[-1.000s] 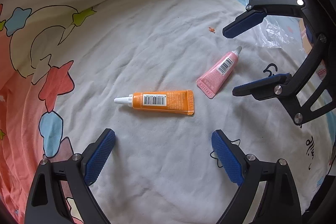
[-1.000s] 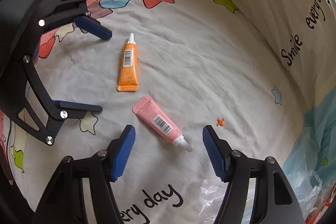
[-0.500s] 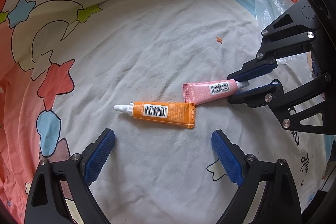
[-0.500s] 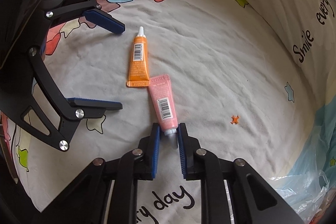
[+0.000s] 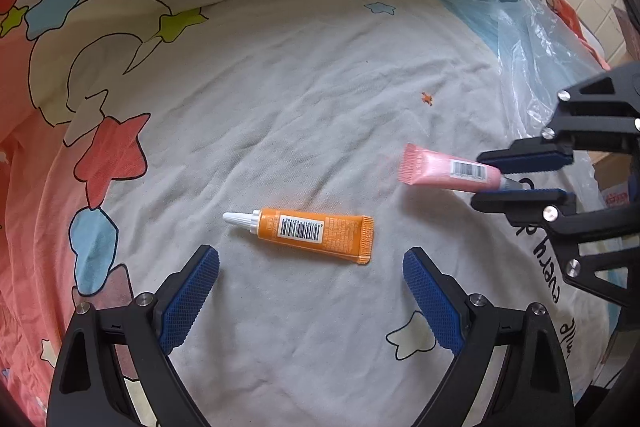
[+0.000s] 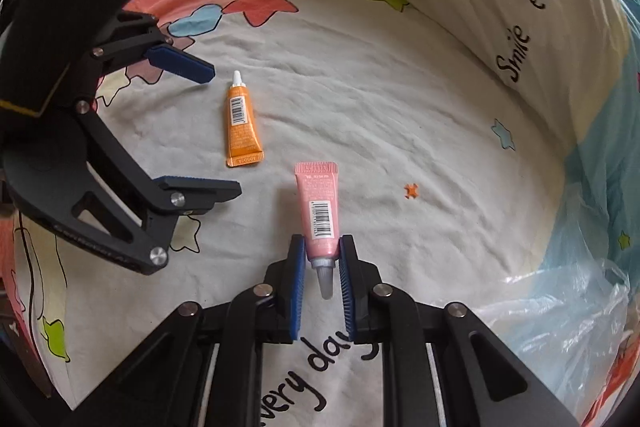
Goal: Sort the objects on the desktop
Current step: 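Grasp the pink tube with the right tool while the left tool approaches the orange tube, then close the left tool on the orange tube and lift it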
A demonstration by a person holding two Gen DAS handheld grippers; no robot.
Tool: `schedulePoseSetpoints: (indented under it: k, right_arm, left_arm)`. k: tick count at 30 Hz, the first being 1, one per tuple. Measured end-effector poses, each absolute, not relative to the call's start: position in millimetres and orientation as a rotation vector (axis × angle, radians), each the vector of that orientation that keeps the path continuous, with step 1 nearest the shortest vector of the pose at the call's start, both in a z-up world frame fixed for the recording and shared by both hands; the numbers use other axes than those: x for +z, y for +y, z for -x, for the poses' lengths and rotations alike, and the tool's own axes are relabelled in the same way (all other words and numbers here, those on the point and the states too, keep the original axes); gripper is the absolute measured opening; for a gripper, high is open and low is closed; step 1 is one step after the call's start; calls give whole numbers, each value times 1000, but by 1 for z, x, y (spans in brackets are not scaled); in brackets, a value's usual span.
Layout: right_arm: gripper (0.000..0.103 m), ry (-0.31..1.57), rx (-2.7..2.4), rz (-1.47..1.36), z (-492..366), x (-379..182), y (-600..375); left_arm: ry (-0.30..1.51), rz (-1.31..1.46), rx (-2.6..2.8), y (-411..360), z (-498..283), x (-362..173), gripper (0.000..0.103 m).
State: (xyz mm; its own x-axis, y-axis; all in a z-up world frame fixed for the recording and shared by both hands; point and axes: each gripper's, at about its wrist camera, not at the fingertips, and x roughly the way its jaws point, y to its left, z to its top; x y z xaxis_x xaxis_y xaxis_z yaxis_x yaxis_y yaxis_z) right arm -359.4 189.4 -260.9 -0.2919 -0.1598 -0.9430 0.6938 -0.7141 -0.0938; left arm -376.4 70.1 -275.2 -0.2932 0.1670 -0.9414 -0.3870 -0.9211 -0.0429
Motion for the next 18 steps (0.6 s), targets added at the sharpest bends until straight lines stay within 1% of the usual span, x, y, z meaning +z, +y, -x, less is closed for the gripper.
schedulePoseSetpoints:
  k: [7, 9, 11, 12, 14, 15, 16, 17, 18]
  right_arm:
    - [16, 461, -2178, -1446, 315, -253, 230]
    - [16, 430, -2181, -1454, 302, -250, 228]
    - [15, 430, -2177, -1475, 282, -248, 226]
    - [15, 427, -2174, -1486, 275, -248, 227]
    - [15, 415, -2165, -1506, 266, -251, 237]
    - [15, 406, -2162, -1515, 263, -252, 241]
    - [15, 392, -2163, -1523, 260, -254, 245]
    - [15, 378, -2164, -1531, 257, -255, 250]
    - [15, 366, -2166, -1537, 255, -257, 253]
  left_arm:
    - [36, 1652, 2410, 61, 378, -278, 96]
    - [-17, 1648, 2458, 59, 377, -277, 96]
    - [-32, 1648, 2491, 61, 380, -278, 93]
    - [-34, 1649, 2507, 61, 380, -278, 89]
    - [-36, 1647, 2534, 62, 382, -278, 77]
    - [-34, 1647, 2558, 59, 386, -276, 58]
    - [-48, 1646, 2572, 55, 387, -274, 44]
    - [-58, 1650, 2566, 53, 388, -274, 39]
    - [-68, 1653, 2558, 50, 390, -273, 27]
